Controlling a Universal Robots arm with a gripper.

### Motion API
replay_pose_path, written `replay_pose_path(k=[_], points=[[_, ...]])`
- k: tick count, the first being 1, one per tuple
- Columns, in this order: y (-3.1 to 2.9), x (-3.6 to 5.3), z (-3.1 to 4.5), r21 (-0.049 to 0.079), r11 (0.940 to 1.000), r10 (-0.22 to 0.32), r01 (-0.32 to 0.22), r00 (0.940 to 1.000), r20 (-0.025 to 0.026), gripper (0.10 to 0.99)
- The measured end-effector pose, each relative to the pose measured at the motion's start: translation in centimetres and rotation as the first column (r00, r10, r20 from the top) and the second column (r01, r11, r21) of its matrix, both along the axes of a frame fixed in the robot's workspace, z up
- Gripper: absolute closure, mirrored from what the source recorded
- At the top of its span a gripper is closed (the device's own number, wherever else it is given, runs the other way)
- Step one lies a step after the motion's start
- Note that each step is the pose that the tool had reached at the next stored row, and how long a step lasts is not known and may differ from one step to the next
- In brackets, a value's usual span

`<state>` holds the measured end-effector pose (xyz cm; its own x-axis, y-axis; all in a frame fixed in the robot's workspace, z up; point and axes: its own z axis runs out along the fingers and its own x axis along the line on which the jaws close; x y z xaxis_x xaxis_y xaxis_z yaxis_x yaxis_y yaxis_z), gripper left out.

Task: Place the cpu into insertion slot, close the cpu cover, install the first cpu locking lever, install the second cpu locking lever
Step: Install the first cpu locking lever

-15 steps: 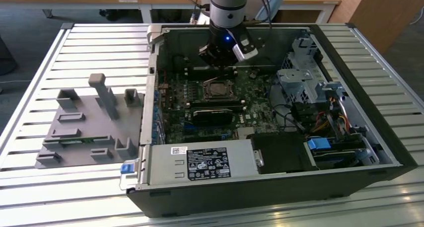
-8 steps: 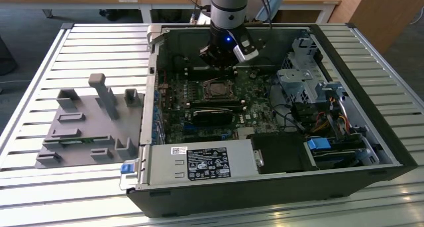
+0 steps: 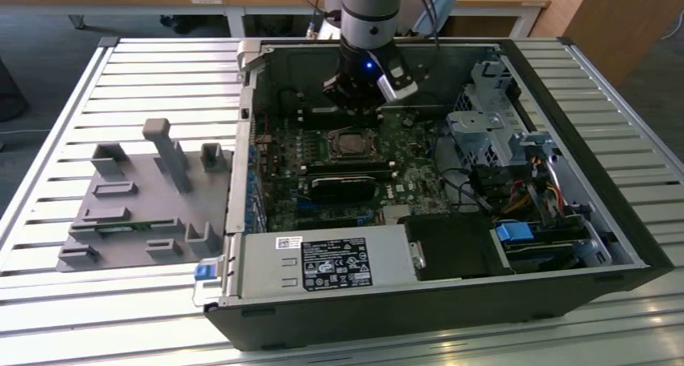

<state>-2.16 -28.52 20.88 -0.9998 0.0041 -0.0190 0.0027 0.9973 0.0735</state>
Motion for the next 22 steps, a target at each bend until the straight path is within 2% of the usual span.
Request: replay_pose_path(k=[12,22], points=[[0.00,0.16,-0.91,-0.002,1.0000,0.000,0.000,1.0000,-0.0002,0.980],[0.00,0.18,-0.84,-0.001,1.0000,0.000,0.000,1.0000,0.0000,0.980]])
